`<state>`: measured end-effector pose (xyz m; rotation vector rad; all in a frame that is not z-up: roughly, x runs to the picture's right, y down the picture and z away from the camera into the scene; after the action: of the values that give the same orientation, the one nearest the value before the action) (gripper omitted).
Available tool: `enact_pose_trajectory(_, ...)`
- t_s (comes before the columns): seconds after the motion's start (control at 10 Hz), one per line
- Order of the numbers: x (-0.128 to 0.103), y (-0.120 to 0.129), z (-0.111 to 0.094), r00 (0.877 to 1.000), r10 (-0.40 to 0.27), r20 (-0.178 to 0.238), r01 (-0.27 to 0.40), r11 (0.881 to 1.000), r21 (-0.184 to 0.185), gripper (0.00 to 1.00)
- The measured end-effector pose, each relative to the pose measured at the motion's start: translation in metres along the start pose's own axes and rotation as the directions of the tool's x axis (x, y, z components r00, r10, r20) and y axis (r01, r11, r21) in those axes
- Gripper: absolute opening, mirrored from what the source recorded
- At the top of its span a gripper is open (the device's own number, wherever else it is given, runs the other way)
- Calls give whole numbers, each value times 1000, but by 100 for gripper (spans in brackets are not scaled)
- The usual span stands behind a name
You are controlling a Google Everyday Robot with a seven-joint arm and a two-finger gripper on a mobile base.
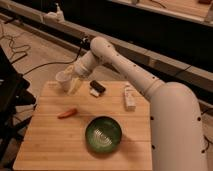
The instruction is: Drag the pepper across the table
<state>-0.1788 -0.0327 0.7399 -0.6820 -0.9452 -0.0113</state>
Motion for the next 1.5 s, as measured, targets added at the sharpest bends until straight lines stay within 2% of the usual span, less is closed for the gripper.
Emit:
enact_pose_trajectory(0.2,0,-1,0,1000,-4,-9,4,1000,-2,77)
enact_pose_trajectory(0.3,5,0,-1,999,-6,-35,6,1000,-14,77)
enact_pose_trajectory(0.4,12,2,7,998,-4,-63,1,999,-48,77)
enact_pose_trajectory(0.7,22,7,42,995,1,-95,-13,992,-125,77)
enact_pose_trajectory(1.0,35,13,86,996,18,-91,-35,982,-183,77)
enact_pose_trajectory(1.2,50,16,115,994,38,-98,-58,976,-210,77)
enact_pose_trajectory(1.5,80,18,150,989,82,-121,-107,970,-217,77)
